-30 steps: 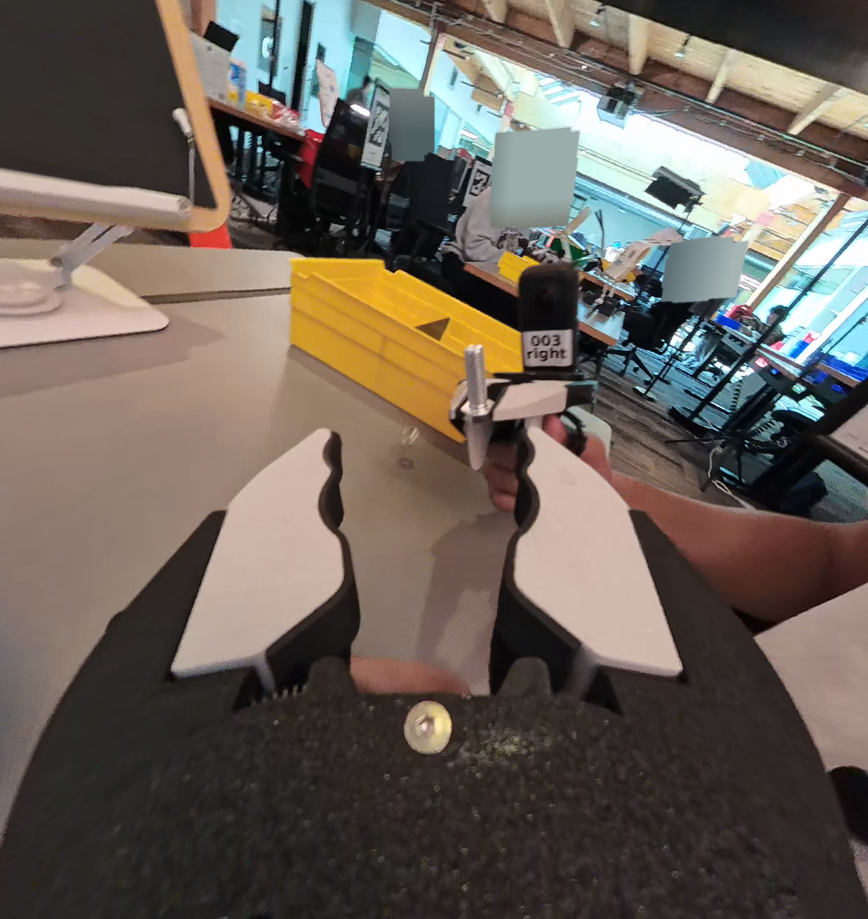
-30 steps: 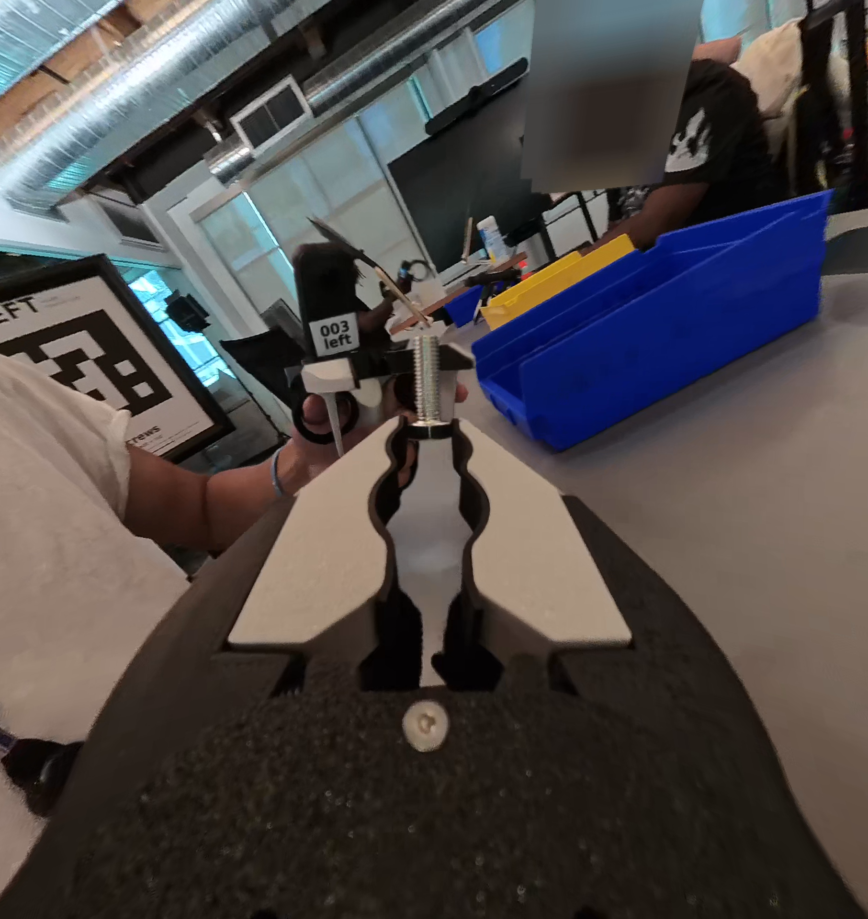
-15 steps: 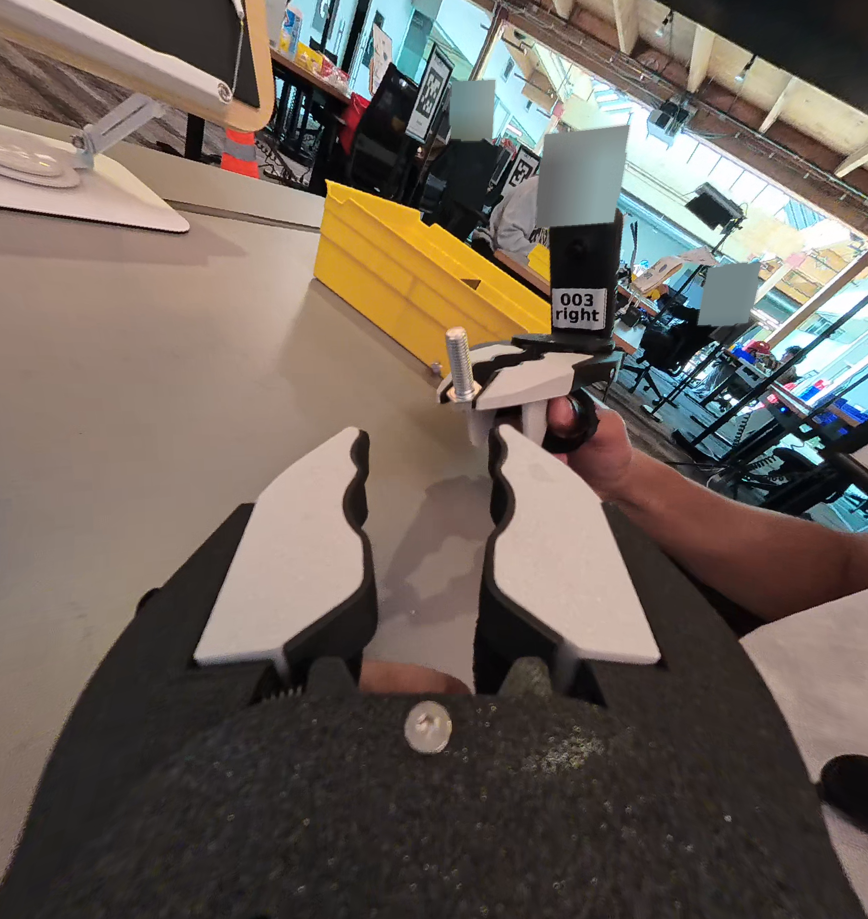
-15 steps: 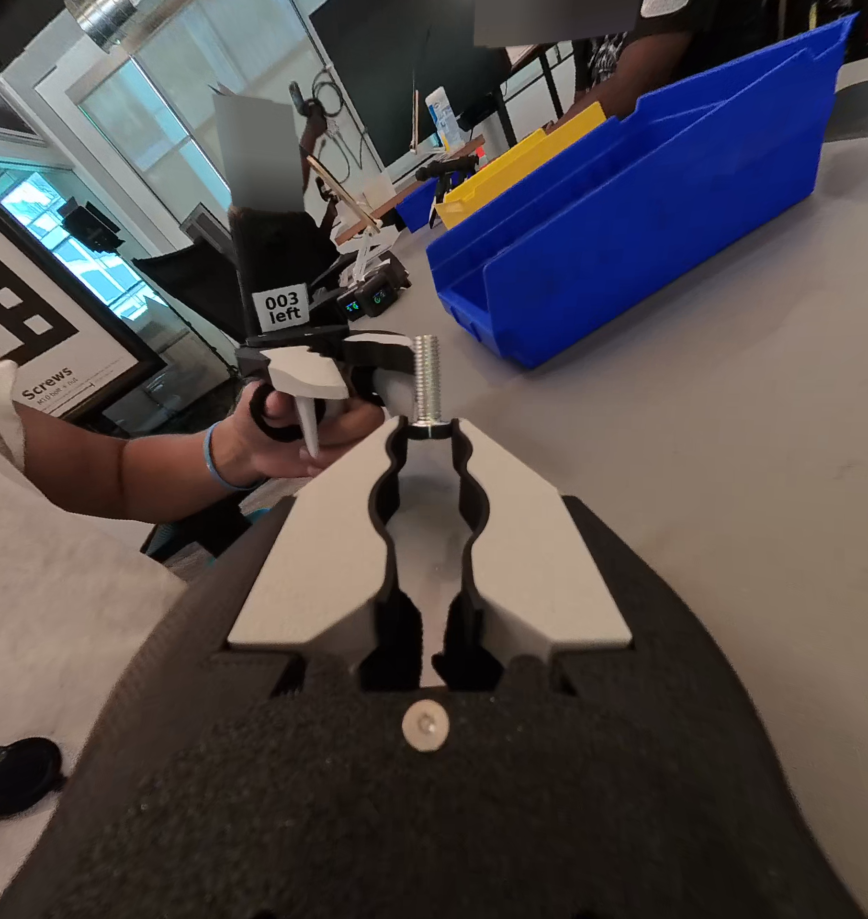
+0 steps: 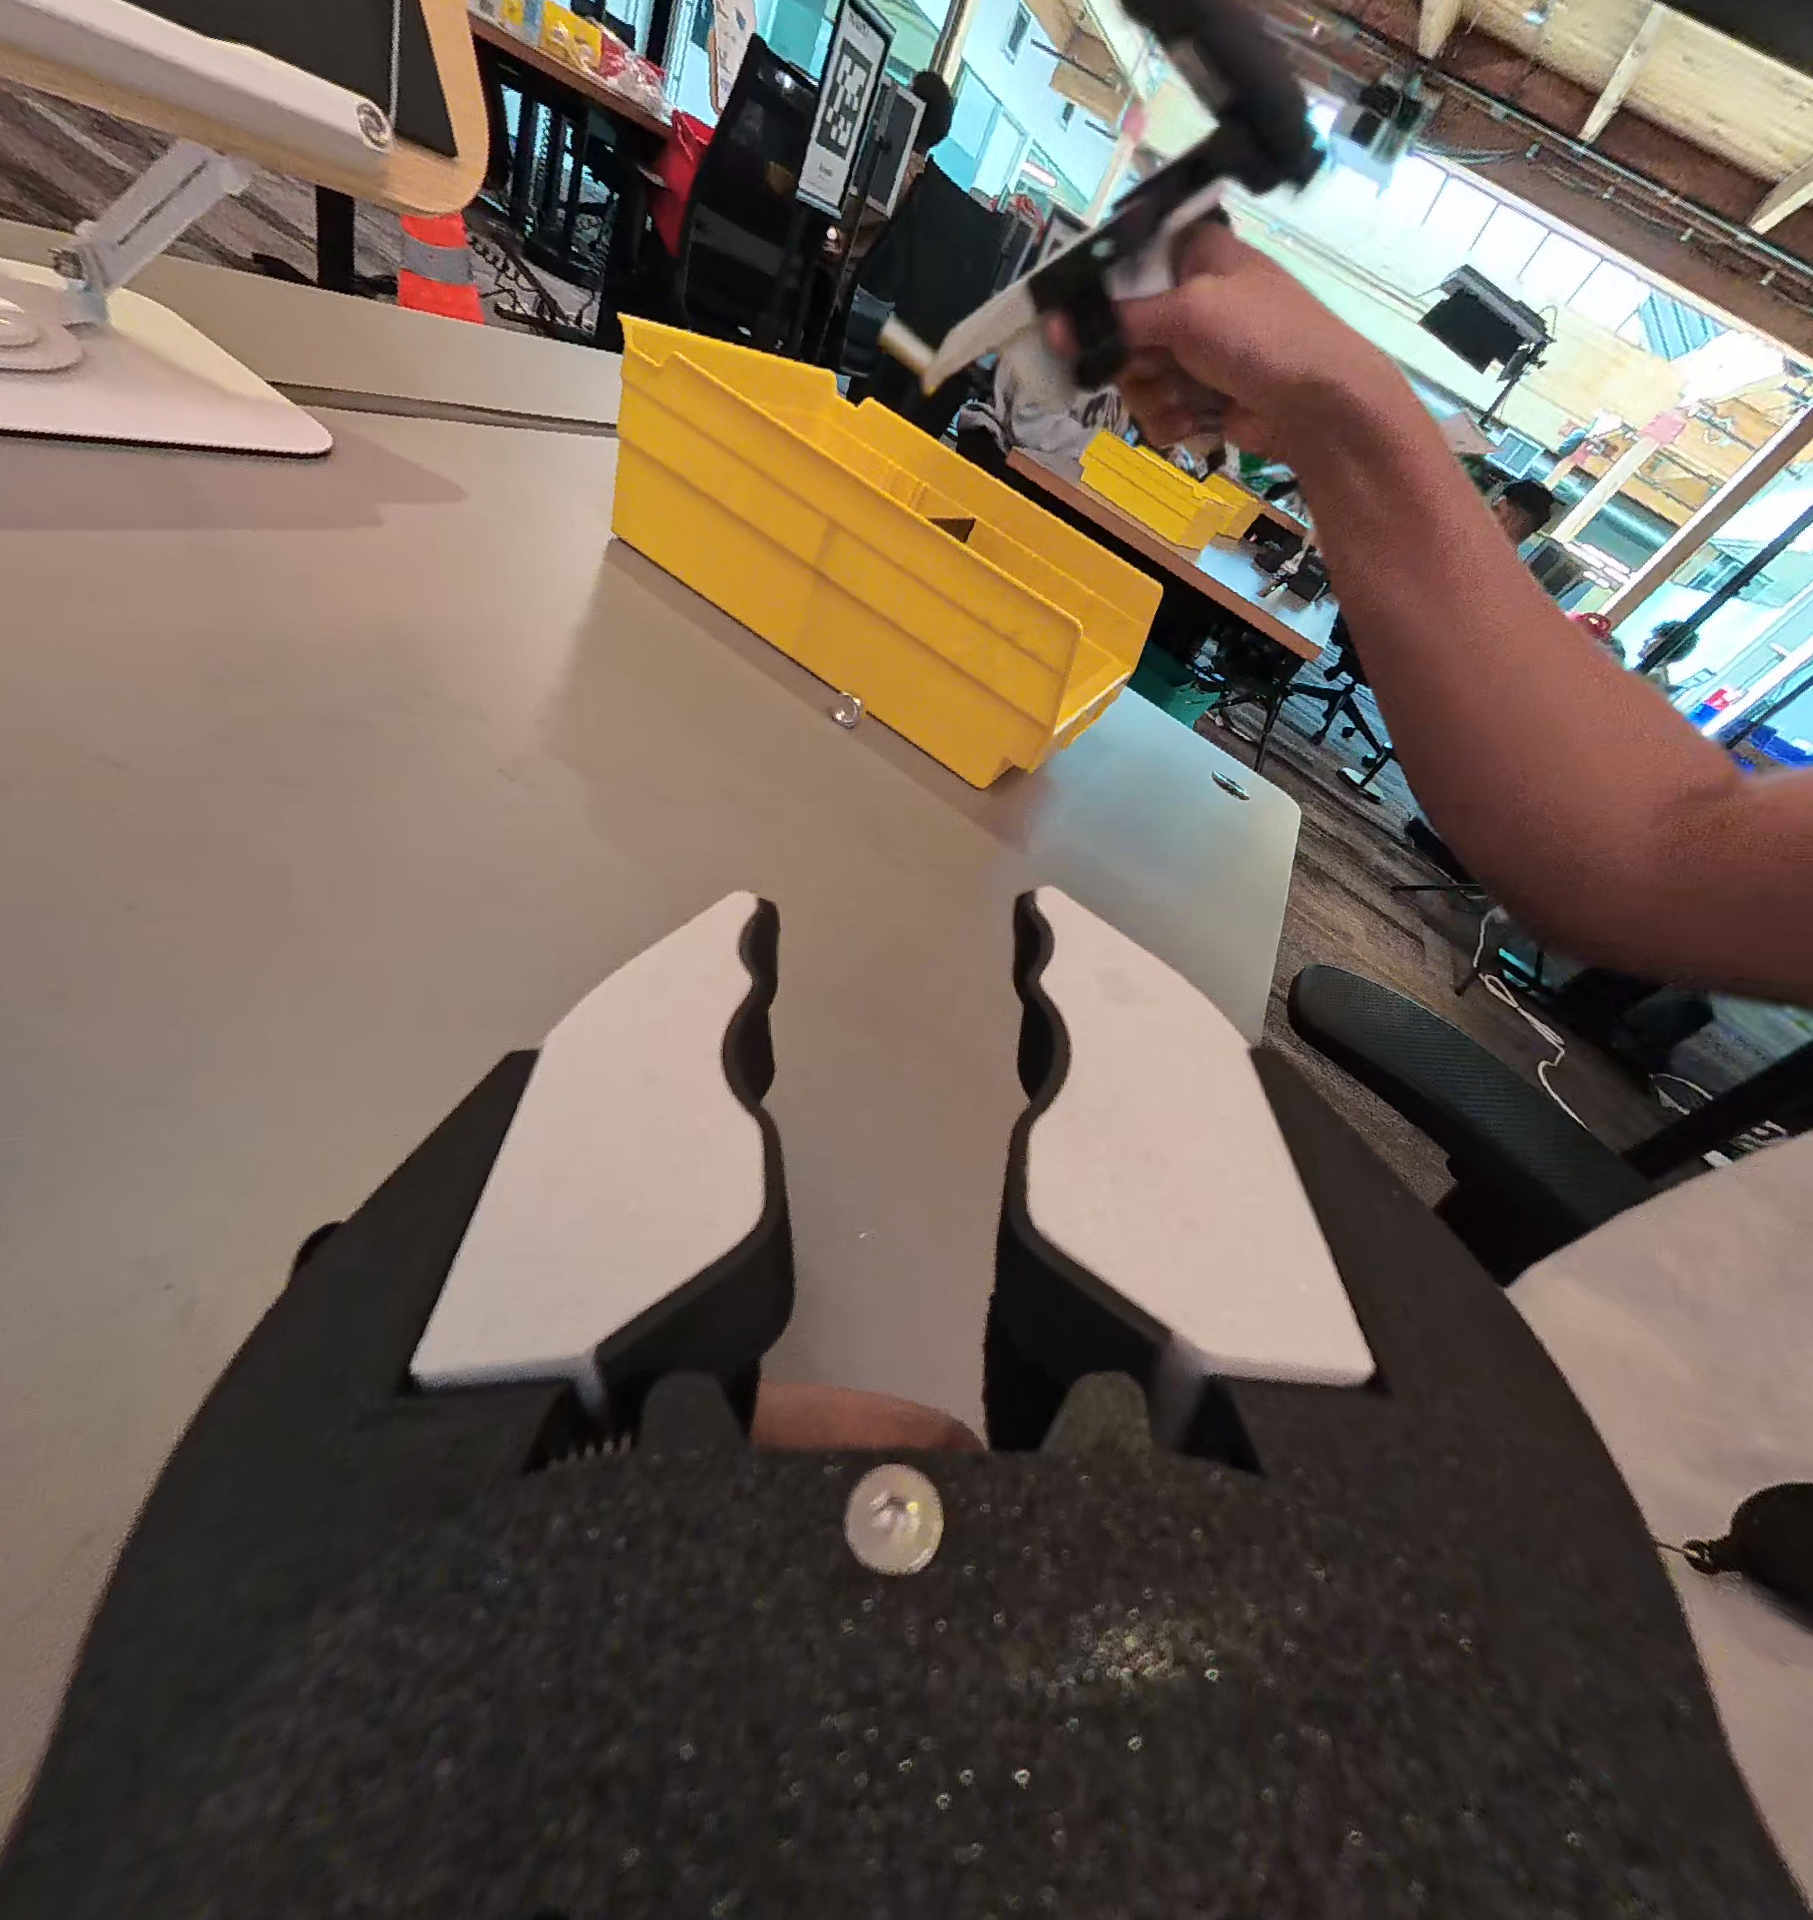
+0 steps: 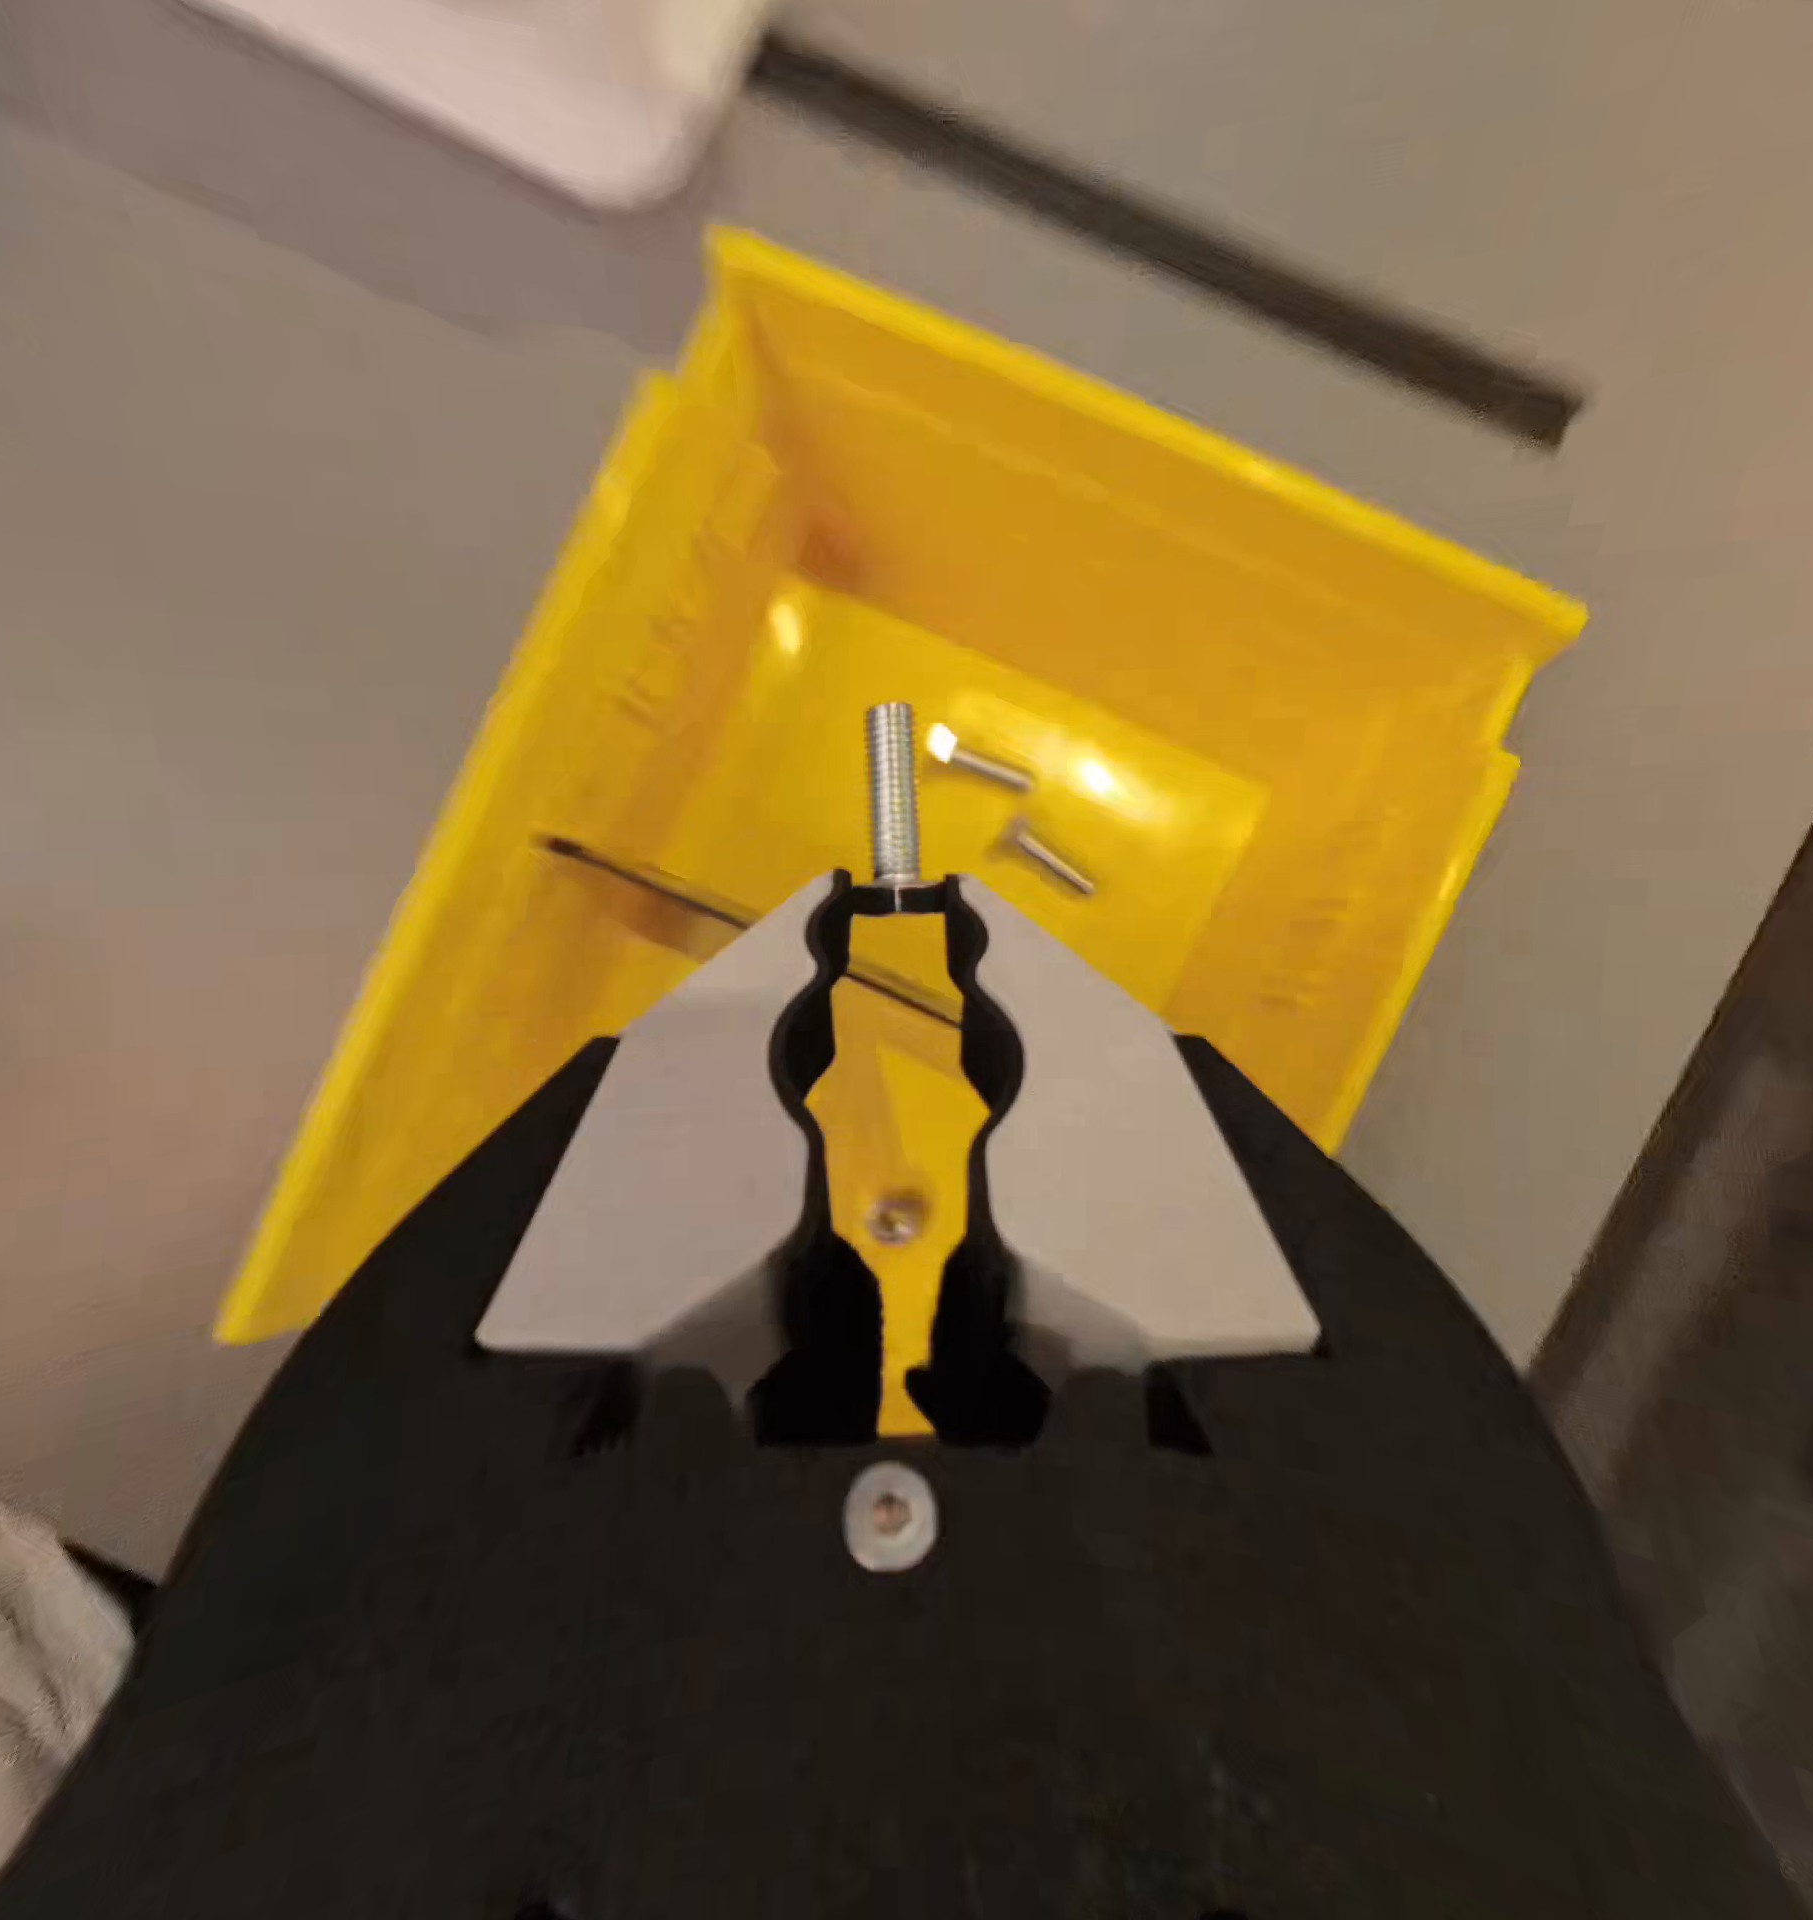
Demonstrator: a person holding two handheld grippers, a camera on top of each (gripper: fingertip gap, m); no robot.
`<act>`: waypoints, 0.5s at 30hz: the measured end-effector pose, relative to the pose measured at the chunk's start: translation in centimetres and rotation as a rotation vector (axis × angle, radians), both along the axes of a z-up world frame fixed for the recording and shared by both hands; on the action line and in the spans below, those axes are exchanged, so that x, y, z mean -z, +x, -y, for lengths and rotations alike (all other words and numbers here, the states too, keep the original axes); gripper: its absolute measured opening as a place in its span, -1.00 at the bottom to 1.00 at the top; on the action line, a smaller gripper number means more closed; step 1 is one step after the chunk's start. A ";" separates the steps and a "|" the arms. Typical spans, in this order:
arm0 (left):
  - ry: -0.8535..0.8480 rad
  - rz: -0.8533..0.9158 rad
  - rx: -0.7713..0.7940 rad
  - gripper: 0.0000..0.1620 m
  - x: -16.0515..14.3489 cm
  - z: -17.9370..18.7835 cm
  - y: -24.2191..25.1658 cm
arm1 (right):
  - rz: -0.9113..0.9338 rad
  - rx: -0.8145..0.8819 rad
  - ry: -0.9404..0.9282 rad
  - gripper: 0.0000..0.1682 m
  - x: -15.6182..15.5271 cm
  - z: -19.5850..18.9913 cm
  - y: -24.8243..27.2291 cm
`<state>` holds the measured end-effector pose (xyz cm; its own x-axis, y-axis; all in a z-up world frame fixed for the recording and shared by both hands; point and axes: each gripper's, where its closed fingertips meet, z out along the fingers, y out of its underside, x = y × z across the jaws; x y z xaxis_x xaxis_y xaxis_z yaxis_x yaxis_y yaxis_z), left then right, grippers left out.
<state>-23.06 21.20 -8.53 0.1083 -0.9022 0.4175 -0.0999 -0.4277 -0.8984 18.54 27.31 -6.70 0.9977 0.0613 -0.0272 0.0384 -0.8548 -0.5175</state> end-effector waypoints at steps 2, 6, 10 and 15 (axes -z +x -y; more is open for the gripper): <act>0.009 -0.008 0.002 -0.47 0.1 0.1 0.1 | 0.015 0.001 -0.177 -0.80 3.4 -1.0 2.7; 0.064 -0.039 -0.003 -0.47 0.3 0.1 0.1 | 0.076 0.058 -0.442 -0.80 8.4 -1.7 6.1; 0.120 -0.073 0.011 -0.47 0.8 0.5 0.2 | 0.114 0.064 -0.557 -0.80 11.2 -1.8 6.7; 0.151 -0.090 0.066 -0.46 1.0 1.9 0.4 | 0.131 0.050 -0.559 -0.67 12.4 -1.4 6.5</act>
